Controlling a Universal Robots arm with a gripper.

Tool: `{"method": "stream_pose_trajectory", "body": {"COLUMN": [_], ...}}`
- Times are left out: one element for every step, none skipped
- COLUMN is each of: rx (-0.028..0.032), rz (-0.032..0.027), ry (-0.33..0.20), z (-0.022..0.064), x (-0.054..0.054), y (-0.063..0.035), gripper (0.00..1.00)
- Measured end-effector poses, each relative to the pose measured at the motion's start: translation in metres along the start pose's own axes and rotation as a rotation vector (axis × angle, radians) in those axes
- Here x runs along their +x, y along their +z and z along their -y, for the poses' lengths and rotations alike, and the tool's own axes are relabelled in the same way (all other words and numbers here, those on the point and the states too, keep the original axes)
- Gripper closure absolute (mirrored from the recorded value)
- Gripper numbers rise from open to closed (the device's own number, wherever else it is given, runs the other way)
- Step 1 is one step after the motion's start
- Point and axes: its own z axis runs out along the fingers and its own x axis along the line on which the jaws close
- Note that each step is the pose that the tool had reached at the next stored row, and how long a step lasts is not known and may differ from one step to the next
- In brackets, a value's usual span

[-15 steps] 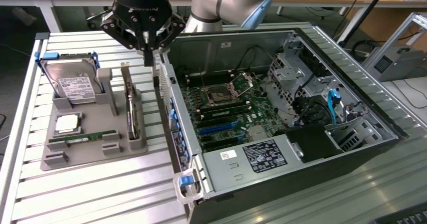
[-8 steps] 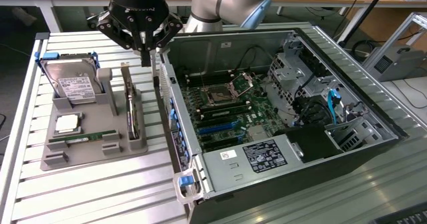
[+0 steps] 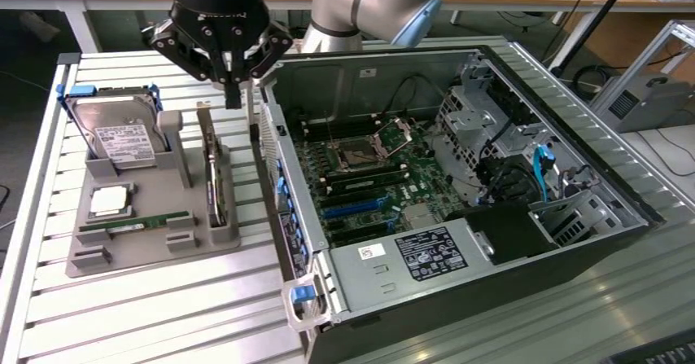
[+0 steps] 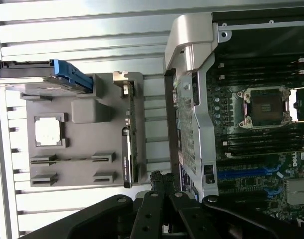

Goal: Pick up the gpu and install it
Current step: 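Reach for the gpu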

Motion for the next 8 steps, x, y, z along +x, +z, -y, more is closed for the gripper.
{"method": "stream_pose_trajectory", "body": {"rx": [0.0001, 0.0, 0.0, 0.0, 0.0, 0.0, 0.0, 0.0], "rz": [-0.0001, 0.0, 0.0, -0.0001, 0.0, 0.0, 0.0, 0.0], "ry": [0.0, 0.0, 0.0, 0.0, 0.0, 0.0, 0.0, 0.0], "z": [0.0001, 0.0001, 0.0002, 0.0003, 0.0003, 0.0003, 0.0004, 0.0004], "x": [0.0007, 0.0016, 0.0025, 0.003, 0.0034, 0.0038, 0.0043, 0.0047], "y": [0.0, -0.0001, -0.0001, -0.0001, -0.0001, -0.0001, -0.0001, -0.0001], "gripper": [0.89, 0.89, 0.89, 0.89, 0.89, 0.89, 0.89, 0.89]}}
